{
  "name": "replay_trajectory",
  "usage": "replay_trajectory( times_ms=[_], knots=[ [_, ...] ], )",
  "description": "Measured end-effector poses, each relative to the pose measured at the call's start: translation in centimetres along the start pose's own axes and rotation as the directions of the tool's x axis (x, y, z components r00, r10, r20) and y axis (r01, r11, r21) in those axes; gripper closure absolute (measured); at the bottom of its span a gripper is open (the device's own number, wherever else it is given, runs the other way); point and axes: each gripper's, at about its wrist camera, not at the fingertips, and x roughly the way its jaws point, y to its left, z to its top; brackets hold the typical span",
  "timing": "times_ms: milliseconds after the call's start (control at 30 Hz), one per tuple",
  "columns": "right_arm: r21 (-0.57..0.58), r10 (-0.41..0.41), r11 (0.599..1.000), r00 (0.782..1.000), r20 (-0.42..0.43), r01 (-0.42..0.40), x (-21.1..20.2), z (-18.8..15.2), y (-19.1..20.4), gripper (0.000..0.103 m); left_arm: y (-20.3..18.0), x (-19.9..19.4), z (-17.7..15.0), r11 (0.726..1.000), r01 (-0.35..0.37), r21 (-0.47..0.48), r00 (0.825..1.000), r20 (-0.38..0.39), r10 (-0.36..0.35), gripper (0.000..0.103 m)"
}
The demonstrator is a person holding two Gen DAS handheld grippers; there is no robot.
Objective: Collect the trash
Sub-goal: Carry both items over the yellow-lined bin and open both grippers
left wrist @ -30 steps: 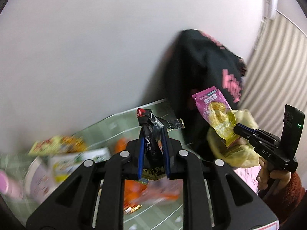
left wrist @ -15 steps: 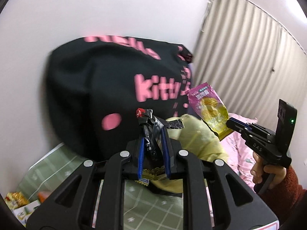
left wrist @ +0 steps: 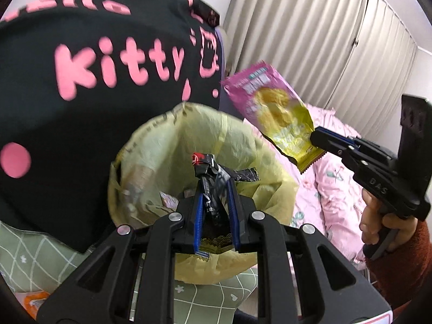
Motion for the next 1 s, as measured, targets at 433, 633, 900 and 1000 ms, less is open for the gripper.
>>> replay_trajectory(
  times_ms=[433,633,900,1000],
  knots=[
    [-0.018,0.067,0.997,0.987,-0.148,-0.071,5.8,-1.7,1.4,0.092,2.0,3.2,0.2,0.998,-0.028,-0.055,0.998,-0.059,0.025,0.087],
    [0.012,0.069,0.998,0.986,-0.148,-0.068,6.0,-1.8,0.8,0.092,2.0,2.3,0.0,0.997,-0.002,-0.072,0.999,-0.041,-0.001,0.068],
    [0.071,0.092,0.994,0.983,-0.156,-0.082,5.9,-2.5,0.1,0.071,2.5,-0.2,-0.9,0.991,0.003,-0.131,1.0,0.03,0.001,0.05],
    [0.069,0.086,0.995,0.985,-0.148,-0.077,5.5,-2.6,0.4,0.07,2.7,-1.6,-1.6,0.989,-0.006,-0.15,0.998,0.06,0.015,0.05]
  ],
)
